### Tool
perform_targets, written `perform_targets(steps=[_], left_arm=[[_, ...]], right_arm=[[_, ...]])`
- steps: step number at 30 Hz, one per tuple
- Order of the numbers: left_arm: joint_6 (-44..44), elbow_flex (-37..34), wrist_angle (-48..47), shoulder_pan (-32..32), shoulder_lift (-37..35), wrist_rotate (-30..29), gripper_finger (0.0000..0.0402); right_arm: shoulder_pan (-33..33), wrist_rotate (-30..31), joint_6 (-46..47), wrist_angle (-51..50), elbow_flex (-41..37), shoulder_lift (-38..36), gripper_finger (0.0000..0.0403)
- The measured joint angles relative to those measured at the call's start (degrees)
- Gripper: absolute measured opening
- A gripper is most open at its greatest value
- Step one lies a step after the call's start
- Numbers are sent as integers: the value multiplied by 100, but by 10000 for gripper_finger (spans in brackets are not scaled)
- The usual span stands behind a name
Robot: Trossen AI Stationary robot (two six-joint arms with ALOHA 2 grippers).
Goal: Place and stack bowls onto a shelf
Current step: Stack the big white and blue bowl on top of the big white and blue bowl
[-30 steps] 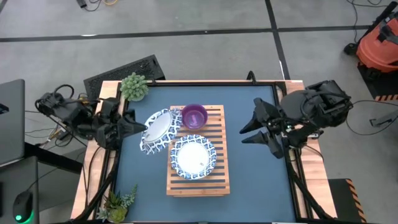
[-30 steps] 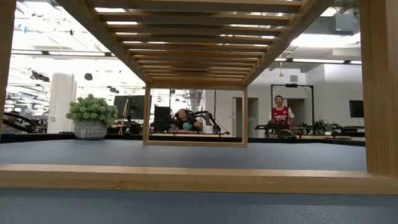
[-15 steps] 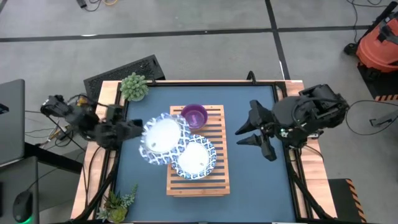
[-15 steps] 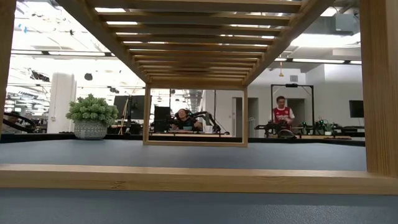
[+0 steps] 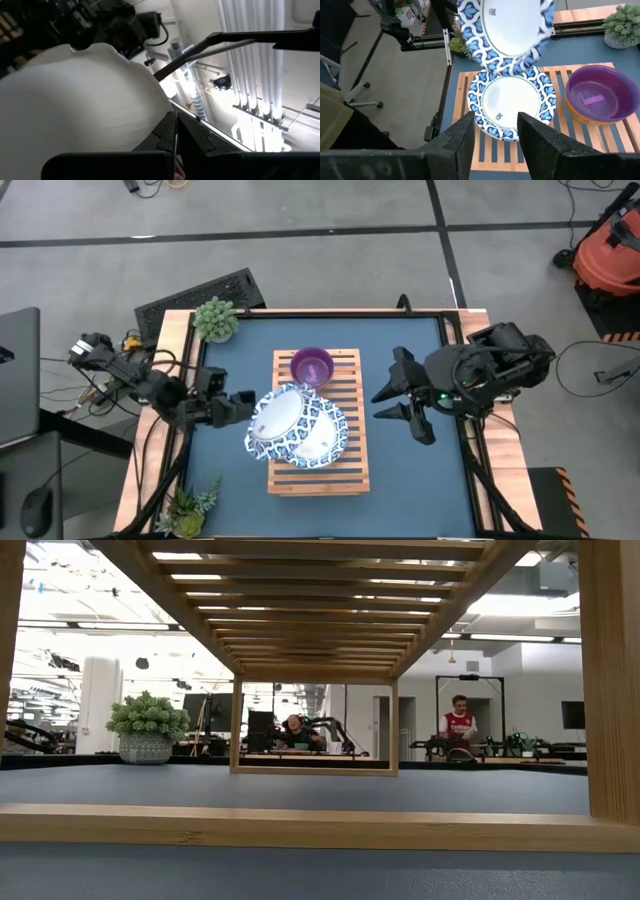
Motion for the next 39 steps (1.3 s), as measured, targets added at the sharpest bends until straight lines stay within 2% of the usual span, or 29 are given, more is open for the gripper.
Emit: perform_targets(steps=[12,23,30,34,39], left_arm=[[-1251,2,1202,789,975,834,0],[-2248,2,1148,1317,1380,1147,0],[-2370,4,672,1407,1376,1100,2],[-2271,4,367,1403,1376,1043,26],[-1992,4,406,1407,1373,1088,78]], right_arm=[[-33,-6,-4,-3,0,76,173],[-31,-8,22,-5,0,76,173],[-31,-10,-2,-10,0,76,173],[-31,-16,-4,-37,0,76,173],[-26,-21,-4,-306,0,76,173]])
